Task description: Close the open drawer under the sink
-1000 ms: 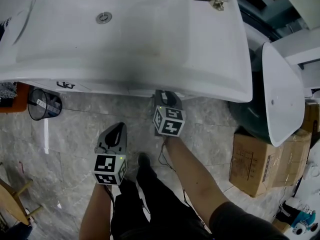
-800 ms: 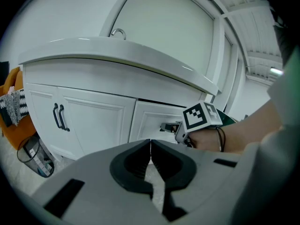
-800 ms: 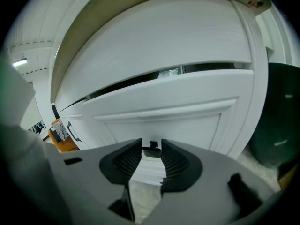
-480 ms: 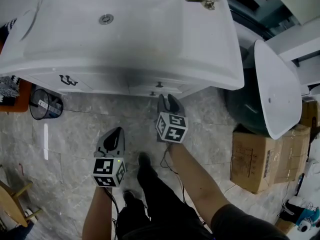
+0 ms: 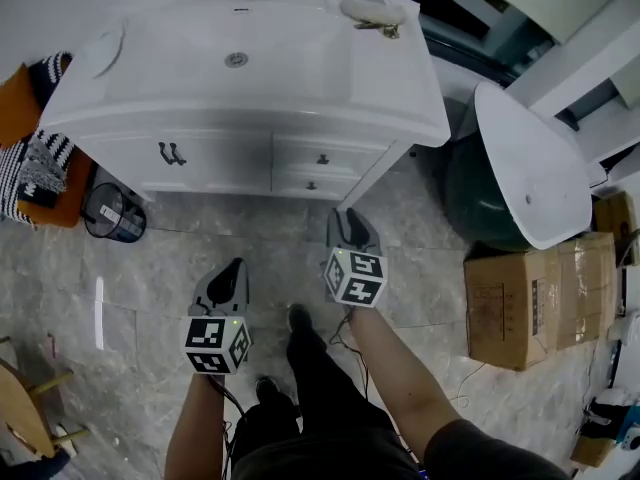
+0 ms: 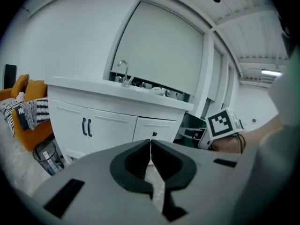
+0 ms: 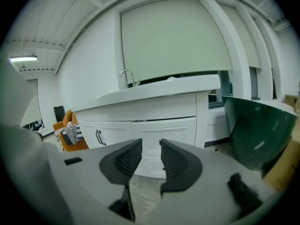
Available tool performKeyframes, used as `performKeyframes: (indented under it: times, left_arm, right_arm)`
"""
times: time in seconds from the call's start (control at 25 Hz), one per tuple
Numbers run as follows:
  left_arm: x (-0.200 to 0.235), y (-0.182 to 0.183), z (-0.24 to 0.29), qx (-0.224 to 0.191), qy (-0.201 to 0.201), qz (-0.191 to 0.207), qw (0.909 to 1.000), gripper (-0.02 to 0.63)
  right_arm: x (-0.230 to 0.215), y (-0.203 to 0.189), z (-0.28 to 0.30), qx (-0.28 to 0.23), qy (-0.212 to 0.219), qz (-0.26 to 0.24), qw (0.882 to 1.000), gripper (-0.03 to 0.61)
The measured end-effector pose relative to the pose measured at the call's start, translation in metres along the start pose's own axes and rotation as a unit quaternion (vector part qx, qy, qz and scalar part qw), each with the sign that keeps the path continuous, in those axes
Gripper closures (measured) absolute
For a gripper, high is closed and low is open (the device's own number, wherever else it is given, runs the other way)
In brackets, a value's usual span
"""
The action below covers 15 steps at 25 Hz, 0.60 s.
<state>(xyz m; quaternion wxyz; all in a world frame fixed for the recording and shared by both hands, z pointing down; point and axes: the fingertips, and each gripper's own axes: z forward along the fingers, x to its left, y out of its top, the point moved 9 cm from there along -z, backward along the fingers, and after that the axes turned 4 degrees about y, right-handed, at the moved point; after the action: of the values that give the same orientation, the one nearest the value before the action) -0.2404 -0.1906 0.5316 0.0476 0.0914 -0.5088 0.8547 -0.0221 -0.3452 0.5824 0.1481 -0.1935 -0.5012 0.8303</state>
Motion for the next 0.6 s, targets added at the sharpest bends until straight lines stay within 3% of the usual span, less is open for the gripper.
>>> performKeyframes:
  times: [0.32, 0.6]
  left_arm:
    - [-0.018, 0.018, -0.118, -0.044, -0.036, 0.020, 0.9982, 0.598]
    - [-0.047, 0.023, -0.192, -0.059, -0.079, 0.061, 0.9932, 0.598]
  right_arm:
    - [0.058, 0.001, -0.149, -0.032, -0.007, 0.027, 0.999, 0.456]
    - [0.088, -0.007, -0.259, -0.029, -0.026, 0.026, 0.999, 0.468]
